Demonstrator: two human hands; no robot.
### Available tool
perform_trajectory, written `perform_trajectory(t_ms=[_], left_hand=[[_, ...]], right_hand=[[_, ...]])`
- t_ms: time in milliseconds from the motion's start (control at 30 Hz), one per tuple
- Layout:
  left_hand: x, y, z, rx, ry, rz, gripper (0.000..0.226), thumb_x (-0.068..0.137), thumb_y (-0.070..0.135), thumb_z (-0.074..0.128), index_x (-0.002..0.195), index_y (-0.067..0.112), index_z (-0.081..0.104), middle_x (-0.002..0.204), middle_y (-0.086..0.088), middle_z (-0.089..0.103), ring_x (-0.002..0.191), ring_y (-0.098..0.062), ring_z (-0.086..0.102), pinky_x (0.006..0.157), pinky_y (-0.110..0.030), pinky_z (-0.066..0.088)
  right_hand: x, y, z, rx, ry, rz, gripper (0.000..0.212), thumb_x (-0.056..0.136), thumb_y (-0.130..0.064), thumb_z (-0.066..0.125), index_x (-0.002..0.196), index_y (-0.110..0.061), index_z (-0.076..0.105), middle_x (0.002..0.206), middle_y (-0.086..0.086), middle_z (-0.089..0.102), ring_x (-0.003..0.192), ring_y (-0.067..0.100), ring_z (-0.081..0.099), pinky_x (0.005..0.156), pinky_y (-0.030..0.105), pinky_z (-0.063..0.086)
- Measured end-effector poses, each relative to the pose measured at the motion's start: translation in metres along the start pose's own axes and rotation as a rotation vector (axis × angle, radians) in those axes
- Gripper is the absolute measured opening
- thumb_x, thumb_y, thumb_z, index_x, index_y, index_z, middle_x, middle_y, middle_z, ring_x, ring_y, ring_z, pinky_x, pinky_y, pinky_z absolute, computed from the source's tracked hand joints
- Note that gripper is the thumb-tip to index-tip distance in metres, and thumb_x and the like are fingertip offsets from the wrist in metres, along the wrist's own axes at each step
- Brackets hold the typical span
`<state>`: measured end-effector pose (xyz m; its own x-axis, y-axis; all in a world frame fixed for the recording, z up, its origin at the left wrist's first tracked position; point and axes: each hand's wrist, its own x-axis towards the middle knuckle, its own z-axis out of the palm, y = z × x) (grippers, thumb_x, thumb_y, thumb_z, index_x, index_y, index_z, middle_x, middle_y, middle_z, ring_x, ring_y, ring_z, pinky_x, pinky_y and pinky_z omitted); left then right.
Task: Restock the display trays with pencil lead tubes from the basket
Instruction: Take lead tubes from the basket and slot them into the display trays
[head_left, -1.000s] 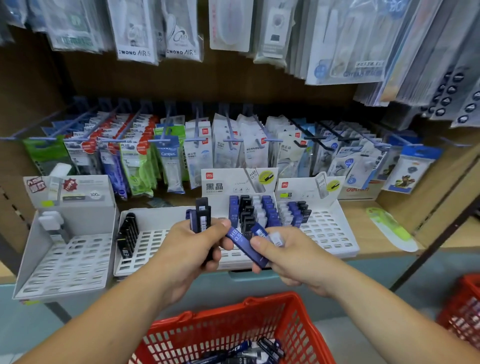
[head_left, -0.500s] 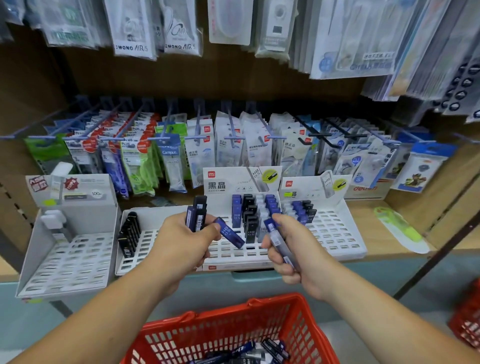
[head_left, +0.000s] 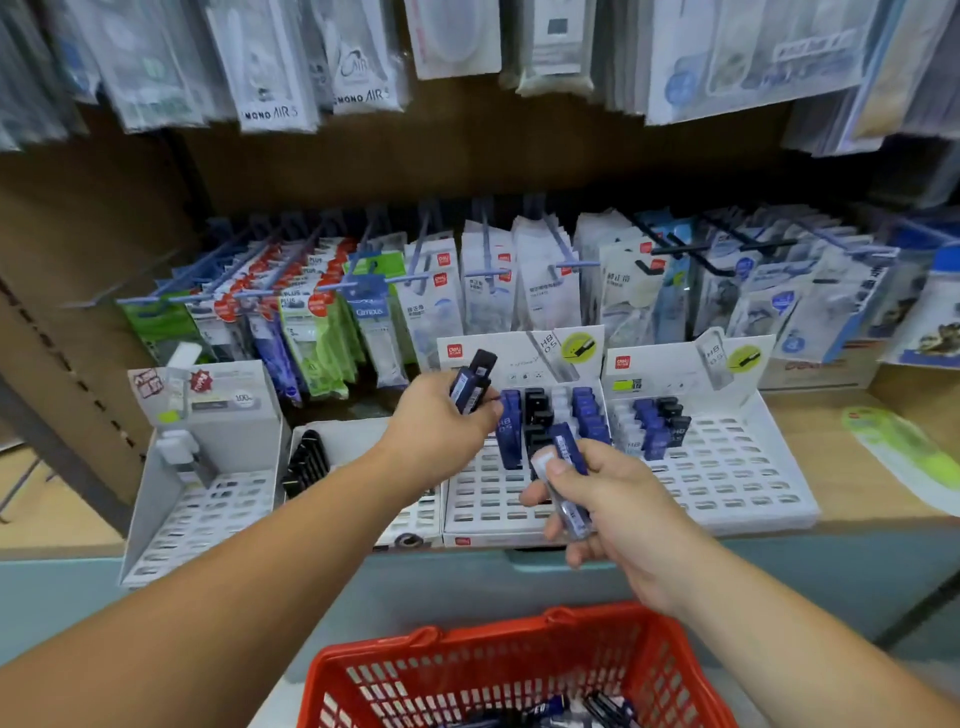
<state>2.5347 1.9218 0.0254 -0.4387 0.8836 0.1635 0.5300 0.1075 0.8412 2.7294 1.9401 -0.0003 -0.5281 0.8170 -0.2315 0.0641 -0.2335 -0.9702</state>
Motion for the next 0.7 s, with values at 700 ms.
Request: perform_trajectory(t_ms=[700], left_hand=[[0.02, -0.015, 0.019, 0.217, -0.065, 0.123, 0.004, 0.097, 0.023, 0.069, 0.096, 0.019, 0.07, 0.078, 0.002, 0.067, 0.068, -0.012, 0.058, 0.069, -0.024, 0.048]], right_hand=[[0.004, 0.003, -0.001, 0.118, 0.048, -0.06, 0.02, 0.107, -0.004, 0.047, 0.107, -0.005, 0.067, 0.097, 0.018, 0.074, 0.072, 0.023, 0.07, 0.068, 0.039, 0.062]])
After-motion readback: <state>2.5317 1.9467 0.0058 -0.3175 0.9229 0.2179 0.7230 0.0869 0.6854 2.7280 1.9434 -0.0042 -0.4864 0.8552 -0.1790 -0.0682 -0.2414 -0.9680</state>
